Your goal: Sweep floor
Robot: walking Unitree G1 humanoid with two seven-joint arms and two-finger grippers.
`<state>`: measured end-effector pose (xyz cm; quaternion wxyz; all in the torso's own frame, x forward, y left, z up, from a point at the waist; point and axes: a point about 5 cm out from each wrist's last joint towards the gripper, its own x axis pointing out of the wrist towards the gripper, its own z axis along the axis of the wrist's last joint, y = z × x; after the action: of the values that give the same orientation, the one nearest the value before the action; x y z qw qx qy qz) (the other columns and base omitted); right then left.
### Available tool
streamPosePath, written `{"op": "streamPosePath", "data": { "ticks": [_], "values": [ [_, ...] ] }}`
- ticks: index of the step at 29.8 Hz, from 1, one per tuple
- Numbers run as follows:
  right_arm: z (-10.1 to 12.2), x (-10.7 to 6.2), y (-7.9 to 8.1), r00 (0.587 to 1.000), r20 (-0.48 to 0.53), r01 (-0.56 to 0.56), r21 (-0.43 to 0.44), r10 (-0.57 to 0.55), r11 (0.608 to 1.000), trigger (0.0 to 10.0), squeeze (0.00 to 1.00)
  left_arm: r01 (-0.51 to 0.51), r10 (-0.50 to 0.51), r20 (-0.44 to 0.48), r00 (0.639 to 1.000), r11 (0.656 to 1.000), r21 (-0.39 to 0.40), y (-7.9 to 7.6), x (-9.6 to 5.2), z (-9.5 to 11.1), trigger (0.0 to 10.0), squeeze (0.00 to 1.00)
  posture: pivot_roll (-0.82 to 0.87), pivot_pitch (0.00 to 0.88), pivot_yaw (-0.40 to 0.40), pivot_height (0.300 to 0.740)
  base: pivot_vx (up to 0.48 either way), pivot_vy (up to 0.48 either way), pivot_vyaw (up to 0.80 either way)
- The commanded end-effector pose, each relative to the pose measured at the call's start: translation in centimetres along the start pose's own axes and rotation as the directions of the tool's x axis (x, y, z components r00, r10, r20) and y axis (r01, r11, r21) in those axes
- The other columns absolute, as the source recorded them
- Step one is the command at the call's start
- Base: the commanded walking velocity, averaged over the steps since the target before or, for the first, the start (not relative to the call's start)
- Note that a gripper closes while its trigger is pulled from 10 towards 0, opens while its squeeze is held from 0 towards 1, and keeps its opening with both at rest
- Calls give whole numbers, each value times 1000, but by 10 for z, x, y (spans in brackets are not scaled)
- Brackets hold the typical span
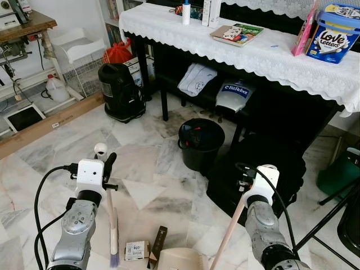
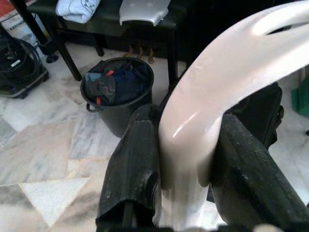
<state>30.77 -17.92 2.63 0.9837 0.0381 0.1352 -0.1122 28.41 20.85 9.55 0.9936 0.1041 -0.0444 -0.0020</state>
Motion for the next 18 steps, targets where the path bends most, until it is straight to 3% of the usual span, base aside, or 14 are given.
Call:
{"op": "streamPosePath", "data": {
  "ticks": [1,10,18],
  "values": [
    [-1,0,-3,1000,-19,-16,-67,14,998,10000,0,-8,8,33,999,1000,-9,2,5,7,10000,0,106,75,16,740,0,0,0],
    [25,7,0,996,76,-33,-137,43,990,10000,0,-17,17,45,999,1000,-14,1,4,9,10000,0,108,55,8,740,0,0,0],
    [40,9,7,989,134,-56,-104,70,993,10000,0,-16,17,50,999,1000,-23,-2,5,9,10000,0,105,57,1,740,0,0,0]
  ]
}}
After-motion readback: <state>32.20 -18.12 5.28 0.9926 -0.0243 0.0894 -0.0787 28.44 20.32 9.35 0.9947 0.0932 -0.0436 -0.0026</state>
